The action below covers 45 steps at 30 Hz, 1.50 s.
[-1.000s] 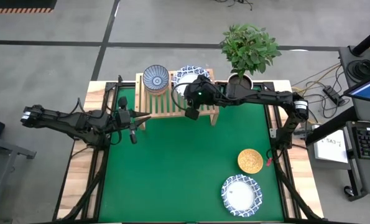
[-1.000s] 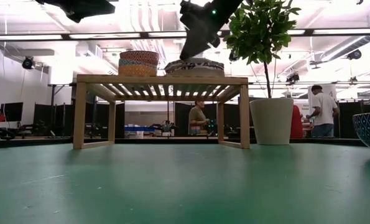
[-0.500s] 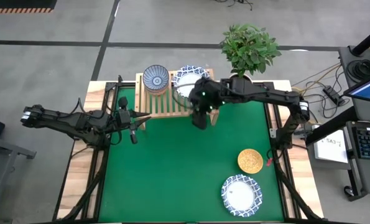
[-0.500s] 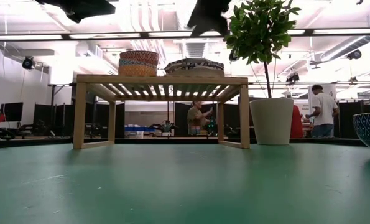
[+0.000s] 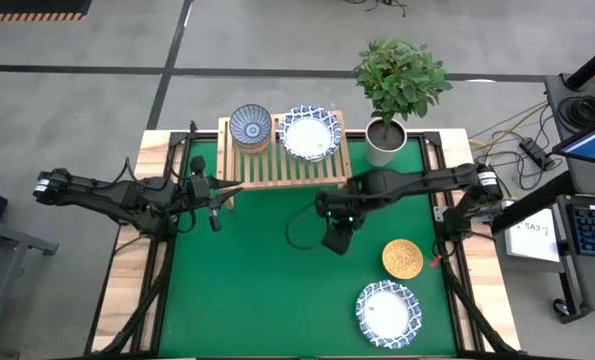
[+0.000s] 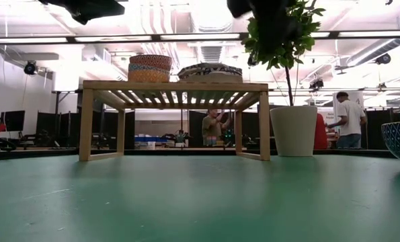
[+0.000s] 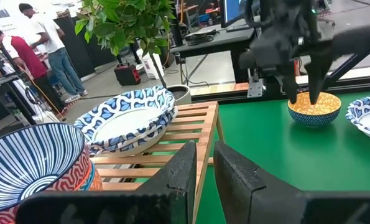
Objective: Place and stack bowls onto a shelf
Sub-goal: Stack the yellow bowl on top of the dark blue bowl on the shelf
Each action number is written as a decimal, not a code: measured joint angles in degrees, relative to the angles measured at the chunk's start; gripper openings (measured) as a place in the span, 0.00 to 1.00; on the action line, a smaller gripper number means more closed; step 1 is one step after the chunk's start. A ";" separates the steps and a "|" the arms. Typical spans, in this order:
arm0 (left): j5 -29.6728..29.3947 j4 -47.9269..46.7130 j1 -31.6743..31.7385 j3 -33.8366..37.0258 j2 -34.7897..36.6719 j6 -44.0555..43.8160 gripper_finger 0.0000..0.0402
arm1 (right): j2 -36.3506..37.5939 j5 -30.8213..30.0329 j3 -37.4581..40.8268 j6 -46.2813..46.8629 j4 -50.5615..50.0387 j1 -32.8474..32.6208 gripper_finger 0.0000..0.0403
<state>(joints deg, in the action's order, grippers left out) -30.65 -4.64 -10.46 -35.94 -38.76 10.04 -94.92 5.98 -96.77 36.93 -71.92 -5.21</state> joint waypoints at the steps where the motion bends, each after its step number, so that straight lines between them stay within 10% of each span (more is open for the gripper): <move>1: -0.01 0.00 0.00 0.00 0.00 0.00 0.09 | 0.02 -0.06 0.98 2.82 -0.68 -0.78 0.33; 18: 0.00 0.02 0.00 0.00 -0.14 0.00 0.09 | 0.02 6.54 19.07 34.29 -5.58 -12.35 0.33; 45: 0.00 0.00 0.00 0.00 -0.37 -0.02 0.09 | 3.67 3.89 25.68 39.78 0.59 -13.91 0.33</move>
<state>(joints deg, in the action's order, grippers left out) -30.65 -4.64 -10.46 -35.94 -39.13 10.02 -91.24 9.87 -71.10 76.71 -71.33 -19.11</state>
